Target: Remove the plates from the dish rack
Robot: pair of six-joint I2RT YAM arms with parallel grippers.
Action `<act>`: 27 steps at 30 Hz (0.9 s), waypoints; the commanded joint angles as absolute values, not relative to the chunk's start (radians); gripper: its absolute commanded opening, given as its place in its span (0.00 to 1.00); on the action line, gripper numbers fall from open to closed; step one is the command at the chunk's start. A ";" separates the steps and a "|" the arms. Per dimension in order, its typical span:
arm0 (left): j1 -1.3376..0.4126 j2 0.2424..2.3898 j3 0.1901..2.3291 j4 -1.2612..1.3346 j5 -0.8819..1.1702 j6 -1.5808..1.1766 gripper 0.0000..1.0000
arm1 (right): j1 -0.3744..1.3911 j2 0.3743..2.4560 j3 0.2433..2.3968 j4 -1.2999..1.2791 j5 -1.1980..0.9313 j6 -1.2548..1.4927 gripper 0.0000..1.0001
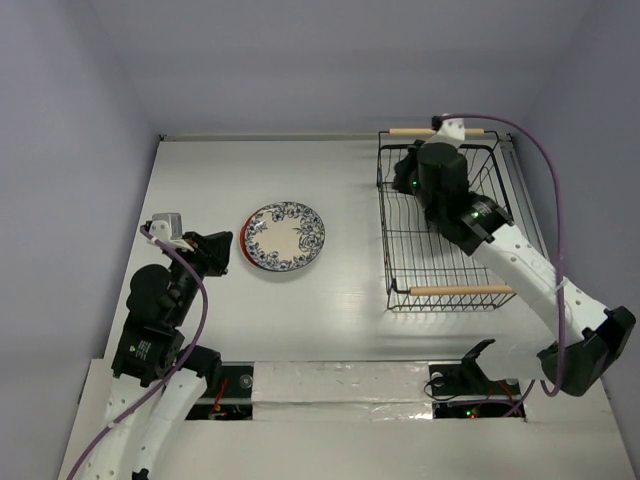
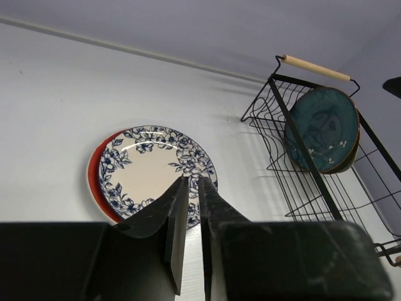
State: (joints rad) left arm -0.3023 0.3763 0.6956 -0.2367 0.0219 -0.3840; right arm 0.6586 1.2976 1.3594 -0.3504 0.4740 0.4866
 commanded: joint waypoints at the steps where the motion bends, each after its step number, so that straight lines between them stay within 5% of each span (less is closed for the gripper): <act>1: -0.308 0.368 0.690 -0.198 0.023 -0.384 0.08 | 0.565 1.301 1.330 -0.515 0.595 0.405 0.00; 3: -0.308 0.371 0.690 -0.198 0.025 -0.383 0.07 | 0.529 1.287 1.316 -0.538 0.613 0.399 0.04; 9: -0.308 0.371 0.692 -0.199 0.025 -0.385 0.12 | 0.433 1.281 1.255 -0.558 0.601 0.387 0.37; 16: -0.308 0.368 0.693 -0.204 0.025 -0.385 0.24 | 0.388 1.337 1.218 -0.531 0.561 0.387 0.40; 27: -0.308 0.373 0.693 -0.204 0.025 -0.383 0.26 | 0.304 1.413 1.177 -0.454 0.528 0.365 0.41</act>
State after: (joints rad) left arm -0.3023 0.3763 0.6956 -0.2367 0.0219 -0.3836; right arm 0.3153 1.4040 1.1618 -0.5159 0.5270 0.3874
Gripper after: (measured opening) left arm 0.259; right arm 0.405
